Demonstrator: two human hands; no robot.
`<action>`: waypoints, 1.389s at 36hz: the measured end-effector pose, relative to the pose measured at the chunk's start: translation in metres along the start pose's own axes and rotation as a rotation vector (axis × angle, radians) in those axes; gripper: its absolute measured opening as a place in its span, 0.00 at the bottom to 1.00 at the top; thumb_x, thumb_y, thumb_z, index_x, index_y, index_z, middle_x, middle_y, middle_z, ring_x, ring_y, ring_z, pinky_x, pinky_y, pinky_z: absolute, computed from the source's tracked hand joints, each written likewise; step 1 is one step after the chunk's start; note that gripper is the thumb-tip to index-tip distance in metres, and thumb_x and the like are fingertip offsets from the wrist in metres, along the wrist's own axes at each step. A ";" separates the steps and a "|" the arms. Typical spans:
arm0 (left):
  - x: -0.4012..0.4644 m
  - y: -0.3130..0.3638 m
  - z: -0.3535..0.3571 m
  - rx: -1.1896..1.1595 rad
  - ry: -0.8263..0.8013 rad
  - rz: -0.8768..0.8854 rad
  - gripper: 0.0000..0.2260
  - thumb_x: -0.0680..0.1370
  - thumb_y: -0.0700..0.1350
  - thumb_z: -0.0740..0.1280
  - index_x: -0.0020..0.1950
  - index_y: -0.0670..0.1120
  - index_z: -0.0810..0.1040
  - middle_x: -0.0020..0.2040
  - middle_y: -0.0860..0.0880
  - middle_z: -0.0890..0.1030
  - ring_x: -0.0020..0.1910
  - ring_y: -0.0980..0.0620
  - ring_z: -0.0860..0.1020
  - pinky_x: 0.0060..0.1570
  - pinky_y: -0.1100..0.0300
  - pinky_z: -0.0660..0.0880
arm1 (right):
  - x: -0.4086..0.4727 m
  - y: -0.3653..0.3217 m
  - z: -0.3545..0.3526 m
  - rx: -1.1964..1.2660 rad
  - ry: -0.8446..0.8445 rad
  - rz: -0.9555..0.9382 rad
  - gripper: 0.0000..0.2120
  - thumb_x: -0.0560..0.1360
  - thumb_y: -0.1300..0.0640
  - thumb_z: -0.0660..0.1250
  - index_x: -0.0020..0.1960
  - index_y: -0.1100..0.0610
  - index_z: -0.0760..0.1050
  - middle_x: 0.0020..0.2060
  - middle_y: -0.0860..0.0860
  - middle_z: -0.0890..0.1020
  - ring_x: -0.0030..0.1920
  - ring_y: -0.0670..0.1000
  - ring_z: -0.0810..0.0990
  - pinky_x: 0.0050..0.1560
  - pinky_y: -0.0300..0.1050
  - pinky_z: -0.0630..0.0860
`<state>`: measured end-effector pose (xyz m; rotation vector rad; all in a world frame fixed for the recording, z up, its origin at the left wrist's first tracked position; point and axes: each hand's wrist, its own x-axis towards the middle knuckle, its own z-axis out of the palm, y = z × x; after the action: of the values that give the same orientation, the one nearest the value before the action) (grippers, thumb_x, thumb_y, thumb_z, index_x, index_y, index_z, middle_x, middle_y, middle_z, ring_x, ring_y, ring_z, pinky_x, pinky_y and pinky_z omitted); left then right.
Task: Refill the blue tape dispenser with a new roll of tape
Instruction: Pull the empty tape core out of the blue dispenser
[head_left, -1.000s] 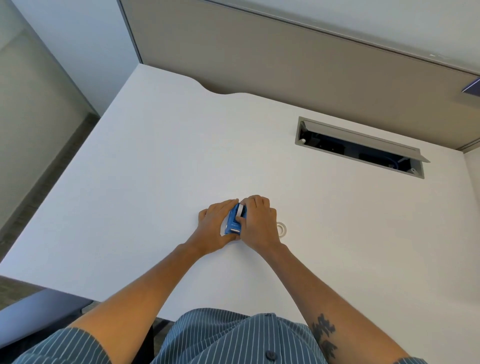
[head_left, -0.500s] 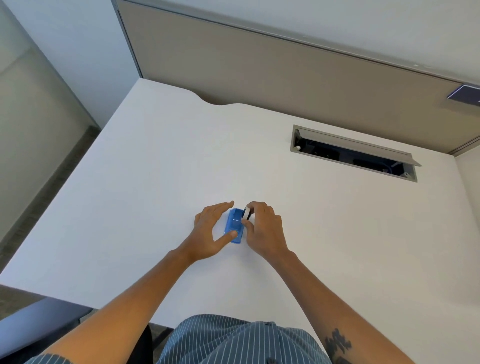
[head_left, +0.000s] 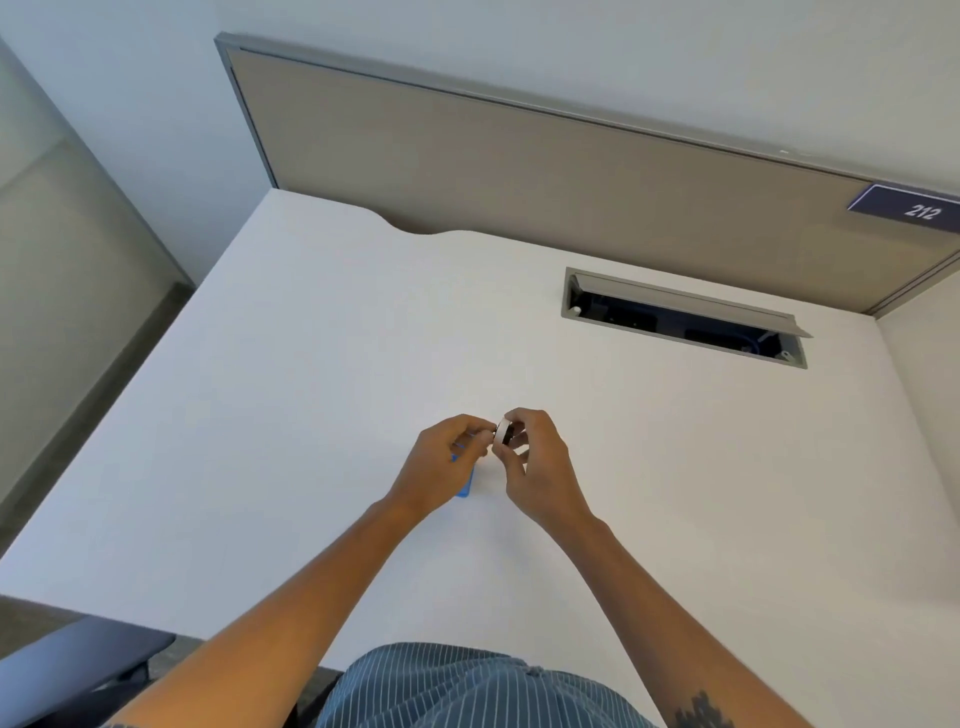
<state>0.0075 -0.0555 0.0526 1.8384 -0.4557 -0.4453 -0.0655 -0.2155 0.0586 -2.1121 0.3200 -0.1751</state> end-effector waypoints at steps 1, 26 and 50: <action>0.000 0.002 0.001 -0.015 0.002 -0.007 0.06 0.84 0.47 0.66 0.56 0.54 0.83 0.50 0.58 0.86 0.49 0.55 0.85 0.51 0.70 0.76 | -0.001 0.000 -0.001 0.020 0.009 0.003 0.16 0.80 0.61 0.70 0.66 0.51 0.72 0.57 0.45 0.77 0.54 0.43 0.80 0.47 0.31 0.76; 0.005 0.034 0.017 -0.367 0.031 -0.096 0.15 0.82 0.38 0.68 0.68 0.49 0.82 0.61 0.49 0.85 0.58 0.46 0.85 0.55 0.52 0.83 | -0.005 -0.006 -0.025 0.193 0.043 -0.047 0.17 0.82 0.66 0.65 0.68 0.53 0.78 0.60 0.45 0.82 0.55 0.50 0.84 0.48 0.46 0.85; 0.010 0.043 0.034 -0.387 0.197 -0.089 0.07 0.78 0.37 0.74 0.55 0.44 0.86 0.50 0.45 0.87 0.49 0.44 0.87 0.48 0.56 0.84 | 0.002 -0.007 -0.018 0.194 0.216 0.058 0.19 0.80 0.71 0.66 0.64 0.55 0.84 0.50 0.51 0.85 0.45 0.51 0.86 0.51 0.50 0.85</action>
<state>-0.0056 -0.1003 0.0828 1.5107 -0.1400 -0.3772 -0.0673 -0.2270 0.0736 -1.8932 0.4722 -0.3862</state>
